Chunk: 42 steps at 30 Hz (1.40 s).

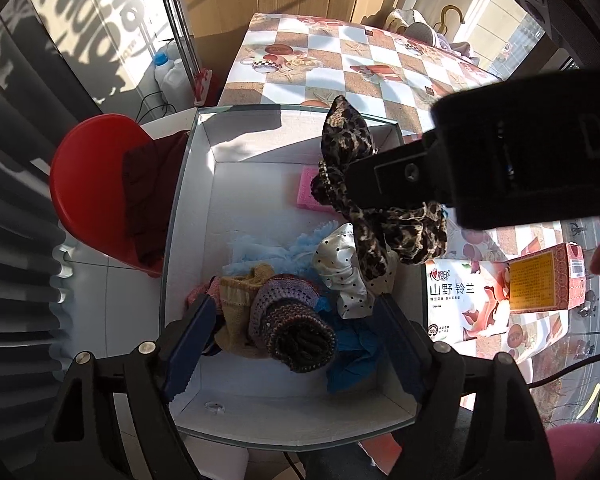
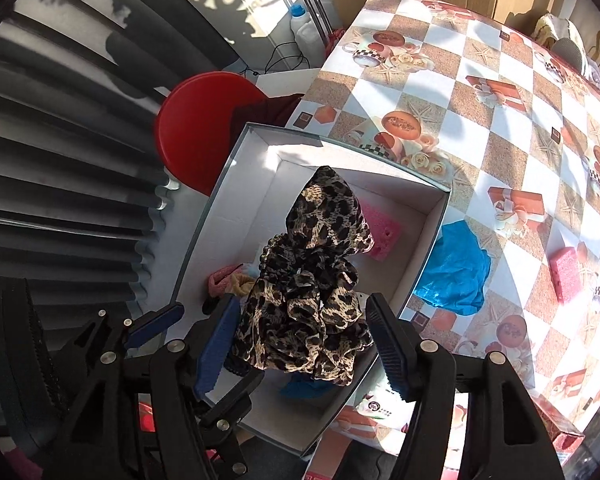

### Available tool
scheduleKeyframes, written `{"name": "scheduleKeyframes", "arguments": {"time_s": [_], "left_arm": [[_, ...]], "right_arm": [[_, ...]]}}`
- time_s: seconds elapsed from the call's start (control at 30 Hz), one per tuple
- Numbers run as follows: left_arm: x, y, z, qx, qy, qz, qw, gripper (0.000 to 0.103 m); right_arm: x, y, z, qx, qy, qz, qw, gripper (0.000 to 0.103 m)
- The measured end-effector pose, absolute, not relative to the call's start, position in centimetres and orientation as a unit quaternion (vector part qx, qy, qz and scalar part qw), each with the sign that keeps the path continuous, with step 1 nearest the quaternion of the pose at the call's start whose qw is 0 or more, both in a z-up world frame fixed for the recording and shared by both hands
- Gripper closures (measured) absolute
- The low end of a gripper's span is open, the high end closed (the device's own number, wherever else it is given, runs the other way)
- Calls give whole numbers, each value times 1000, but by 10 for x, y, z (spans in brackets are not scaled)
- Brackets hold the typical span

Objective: Organize soft objects
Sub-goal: 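Open both tools to drop the knit hat and leopard scrunchie into the box, then reach the left tool to the blue glove while the right tool reaches the pink sponge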

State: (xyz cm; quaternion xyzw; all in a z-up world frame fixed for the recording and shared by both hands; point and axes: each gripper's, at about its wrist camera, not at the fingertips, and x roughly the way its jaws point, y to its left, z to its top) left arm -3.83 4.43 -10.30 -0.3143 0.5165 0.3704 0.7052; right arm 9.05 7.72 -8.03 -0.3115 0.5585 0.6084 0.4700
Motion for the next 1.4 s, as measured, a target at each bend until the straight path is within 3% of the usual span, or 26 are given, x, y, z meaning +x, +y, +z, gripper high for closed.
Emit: {"name": "scheduleKeyframes", "arguments": {"time_s": [0.03,0.1,0.13,0.33,0.37,0.4,0.43,0.7,0.83,1.03,1.4], "left_arm": [[-38,44,-102,-313,514,371,707,17],[-36,45,-100,-317,511,370,708,2],[-35,46,-99,-322,507,367,710,0],[-19,48,-77,-319,481,351,737,0],[-12,48,-73,-315,481,346,741,0],[-6,48,-70,-312,481,341,745,0],[3,47,-67,-306,483,334,750,0],[98,20,-69,-221,539,269,767,0],[159,7,-94,-156,593,264,745,0],[221,19,-155,-178,653,259,689,0],[248,44,-232,-204,729,307,577,0]], "right_arm": [[94,76,-79,-306,561,607,473,22],[106,72,-75,-304,562,599,483,22],[112,70,-74,-304,564,594,487,22],[179,41,-62,-301,587,554,508,22],[192,35,-59,-303,587,546,515,19],[206,29,-57,-307,588,536,522,1],[220,22,-55,-309,589,527,528,0],[318,-23,-74,-296,626,441,571,0],[347,-39,-93,-292,641,424,569,0],[383,-57,-114,-276,662,405,567,0],[426,-74,-146,-255,694,392,547,0]]}}
